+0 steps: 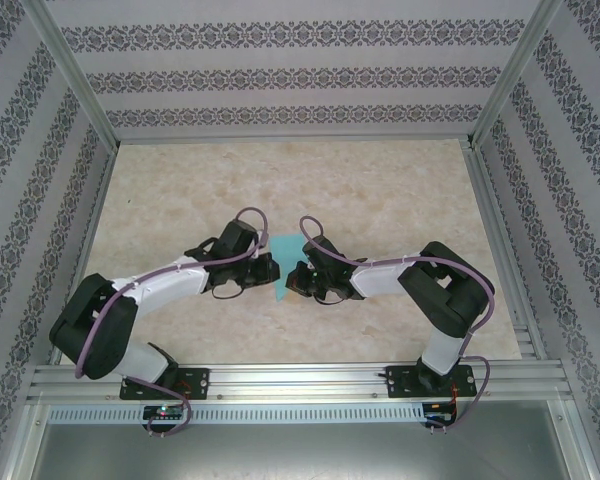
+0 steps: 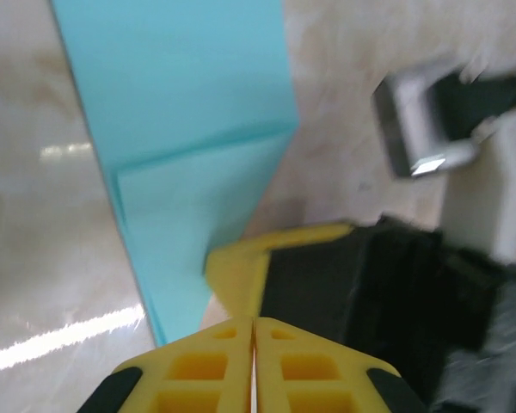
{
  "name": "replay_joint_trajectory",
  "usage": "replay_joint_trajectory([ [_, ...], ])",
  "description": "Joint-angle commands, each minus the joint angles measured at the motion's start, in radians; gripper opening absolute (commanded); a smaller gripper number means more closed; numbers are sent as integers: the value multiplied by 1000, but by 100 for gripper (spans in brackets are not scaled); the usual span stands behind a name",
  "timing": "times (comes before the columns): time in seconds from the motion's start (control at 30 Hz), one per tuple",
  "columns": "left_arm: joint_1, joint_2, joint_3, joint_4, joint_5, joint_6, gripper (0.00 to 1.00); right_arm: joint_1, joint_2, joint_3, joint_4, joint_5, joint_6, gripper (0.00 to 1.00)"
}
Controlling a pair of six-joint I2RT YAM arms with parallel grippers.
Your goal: Fold a paper plane with a square sheet of paper (pick it up from the middle)
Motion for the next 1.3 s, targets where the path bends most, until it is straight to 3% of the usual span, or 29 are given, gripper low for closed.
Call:
replay_joint_trajectory([
  [0.0, -32, -1, -35, 45, 18, -64, 6, 7, 7, -13, 24, 31, 24, 0],
  [0.33, -63, 123, -29, 122, 30, -84, 2, 7, -7, -12, 27, 15, 6, 0],
  [0.7, -63, 156, -58, 62, -40, -70, 0, 0, -28, -7, 39, -8, -48, 0],
  [1.03, -63, 161, -80, 32, -63, -72, 0, -5, 32, 26, -21, -41, -102, 0],
  [1.27, -64, 151, -90, -36, -83, -65, 0, -82, 67, 79, -156, -4, -165, 0],
])
